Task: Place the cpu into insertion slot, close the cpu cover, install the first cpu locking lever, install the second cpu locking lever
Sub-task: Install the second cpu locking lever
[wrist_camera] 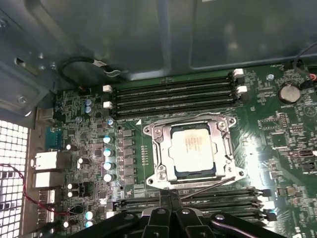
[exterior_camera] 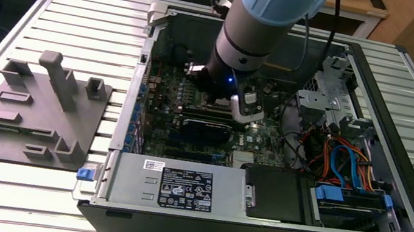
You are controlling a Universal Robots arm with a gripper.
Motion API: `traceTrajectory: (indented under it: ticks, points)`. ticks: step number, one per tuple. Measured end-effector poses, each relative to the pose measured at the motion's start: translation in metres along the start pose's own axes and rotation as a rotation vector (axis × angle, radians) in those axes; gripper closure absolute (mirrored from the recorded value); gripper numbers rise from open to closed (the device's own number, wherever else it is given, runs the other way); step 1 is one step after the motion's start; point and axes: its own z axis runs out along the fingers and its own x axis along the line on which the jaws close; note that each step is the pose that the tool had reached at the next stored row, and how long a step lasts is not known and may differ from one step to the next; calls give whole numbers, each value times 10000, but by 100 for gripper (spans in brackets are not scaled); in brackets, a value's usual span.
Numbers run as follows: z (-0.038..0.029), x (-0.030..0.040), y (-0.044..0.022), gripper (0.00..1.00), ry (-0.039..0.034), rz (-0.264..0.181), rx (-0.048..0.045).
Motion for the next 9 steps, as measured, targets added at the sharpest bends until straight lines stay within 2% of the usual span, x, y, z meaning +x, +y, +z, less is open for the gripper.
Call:
traceTrajectory:
  ticks: [5, 9]
  points:
    - [50, 33, -30, 90, 26, 14, -4]
    - [70, 44, -42, 90, 52, 16, -67]
